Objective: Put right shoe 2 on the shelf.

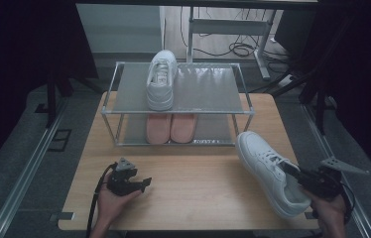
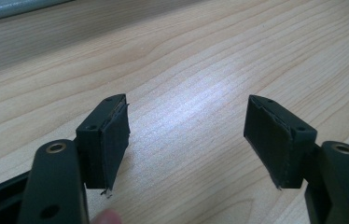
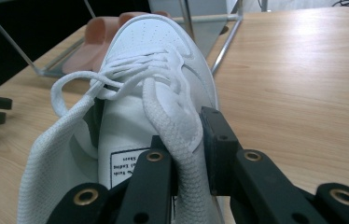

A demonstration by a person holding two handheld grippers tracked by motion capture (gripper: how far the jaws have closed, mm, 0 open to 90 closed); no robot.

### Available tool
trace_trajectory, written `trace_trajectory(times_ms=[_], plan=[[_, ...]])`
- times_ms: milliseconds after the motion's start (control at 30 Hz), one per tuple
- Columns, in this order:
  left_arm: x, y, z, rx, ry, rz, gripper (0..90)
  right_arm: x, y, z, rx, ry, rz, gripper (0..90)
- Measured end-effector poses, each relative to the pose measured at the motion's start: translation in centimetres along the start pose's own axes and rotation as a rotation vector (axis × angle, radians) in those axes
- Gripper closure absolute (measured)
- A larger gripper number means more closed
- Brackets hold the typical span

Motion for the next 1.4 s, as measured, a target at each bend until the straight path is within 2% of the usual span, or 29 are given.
trace_trajectory(times_ms=[567,867,1133,1400], plan=[[0.1,-0.1,0.0,-0.002,-0.002,0.000,31.6,2.5,1.5,-1.1,-0.059,0.003,-0.069,81.8],[0.1,-0.1,0.0,-0.001,-0.003,0.000,31.5,4.3,2.2,-2.7,-0.082,-0.028,-0.111,82.0],[0.1,-0.1,0.0,-0.003,-0.002,0.001,31.5,6.3,3.6,-4.0,-0.096,-0.050,-0.155,82.1],[0.2,-0.2,0.0,-0.006,-0.008,0.001,31.5,7.4,4.1,-5.1,-0.116,-0.069,-0.180,82.3]])
Point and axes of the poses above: each handheld gripper's, and its own axes: y roughly forward along the jaws, z roughly out of its underside, x roughly to its left, the point moved 3 cm from there along y, roughly forward along the jaws
